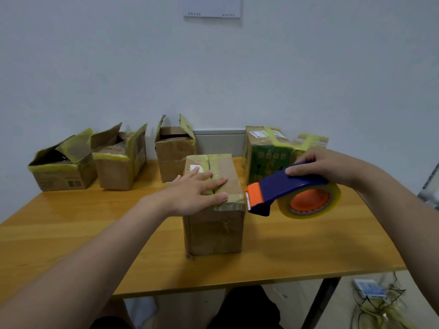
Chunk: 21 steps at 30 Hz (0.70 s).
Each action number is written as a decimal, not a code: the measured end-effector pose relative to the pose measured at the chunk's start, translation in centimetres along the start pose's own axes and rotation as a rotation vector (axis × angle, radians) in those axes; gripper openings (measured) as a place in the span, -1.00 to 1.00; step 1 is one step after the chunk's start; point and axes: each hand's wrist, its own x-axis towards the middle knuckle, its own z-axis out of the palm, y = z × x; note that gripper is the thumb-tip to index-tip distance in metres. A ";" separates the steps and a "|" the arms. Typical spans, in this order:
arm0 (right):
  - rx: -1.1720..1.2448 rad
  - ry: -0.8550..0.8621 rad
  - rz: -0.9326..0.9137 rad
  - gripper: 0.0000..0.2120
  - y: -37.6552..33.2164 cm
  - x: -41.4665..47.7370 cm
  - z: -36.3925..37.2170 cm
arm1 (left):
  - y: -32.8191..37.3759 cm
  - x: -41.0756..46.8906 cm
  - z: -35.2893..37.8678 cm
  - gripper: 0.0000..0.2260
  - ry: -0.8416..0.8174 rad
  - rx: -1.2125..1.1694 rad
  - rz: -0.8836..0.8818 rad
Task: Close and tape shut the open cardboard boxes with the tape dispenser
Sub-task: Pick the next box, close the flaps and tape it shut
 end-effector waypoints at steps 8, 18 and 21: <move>-0.455 0.072 -0.017 -0.61 -7.2 0.7 0.6 | 0.2 -0.1 0.3 -0.39 0.020 0.024 -0.009; -0.705 0.115 0.038 -0.57 -9.2 0.6 1.8 | 0.2 -0.1 0.2 -0.42 0.022 0.027 -0.008; -0.629 0.121 0.097 -0.57 -8.9 0.6 1.6 | 0.5 -0.3 0.1 -0.43 0.022 0.021 -0.012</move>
